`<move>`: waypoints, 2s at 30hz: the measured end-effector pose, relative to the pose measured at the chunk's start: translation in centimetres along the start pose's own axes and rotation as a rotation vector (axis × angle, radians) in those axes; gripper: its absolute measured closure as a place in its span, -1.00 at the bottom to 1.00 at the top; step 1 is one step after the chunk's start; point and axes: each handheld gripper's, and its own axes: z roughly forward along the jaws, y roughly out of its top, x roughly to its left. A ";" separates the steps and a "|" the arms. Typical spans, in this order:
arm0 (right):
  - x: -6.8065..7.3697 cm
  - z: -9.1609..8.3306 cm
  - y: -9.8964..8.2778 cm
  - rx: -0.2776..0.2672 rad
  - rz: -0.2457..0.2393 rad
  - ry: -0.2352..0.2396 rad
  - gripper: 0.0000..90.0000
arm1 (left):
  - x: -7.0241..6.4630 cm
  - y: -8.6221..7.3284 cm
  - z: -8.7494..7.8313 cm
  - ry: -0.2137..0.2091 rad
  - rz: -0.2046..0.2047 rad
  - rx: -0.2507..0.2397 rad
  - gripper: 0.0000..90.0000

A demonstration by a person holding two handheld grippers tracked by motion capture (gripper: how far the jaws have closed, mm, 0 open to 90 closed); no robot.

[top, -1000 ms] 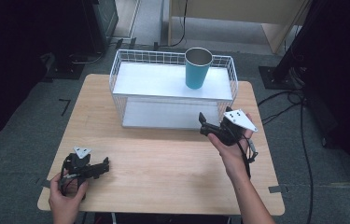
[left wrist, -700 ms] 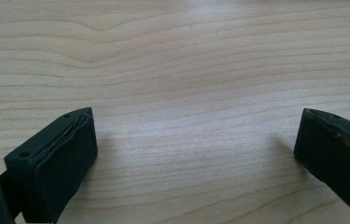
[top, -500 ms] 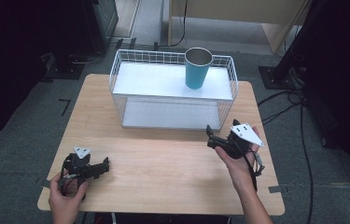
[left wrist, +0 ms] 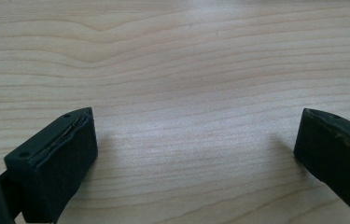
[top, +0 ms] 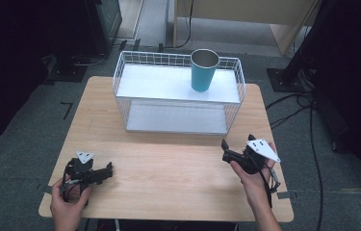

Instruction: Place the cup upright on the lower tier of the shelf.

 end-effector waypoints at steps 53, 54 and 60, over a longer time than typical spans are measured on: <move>-10.3 -5.7 -8.8 0.366 0.094 -0.175 -1.00 | 0.0 0.0 0.0 0.000 -0.001 -0.001 -1.00; -10.4 -5.8 -8.9 0.397 0.099 -0.166 -1.00 | 0.0 0.0 0.0 0.000 -0.001 -0.001 -1.00; -10.0 -6.3 -9.2 0.440 0.009 -0.163 -0.93 | 0.0 0.0 0.0 0.000 -0.001 -0.001 -1.00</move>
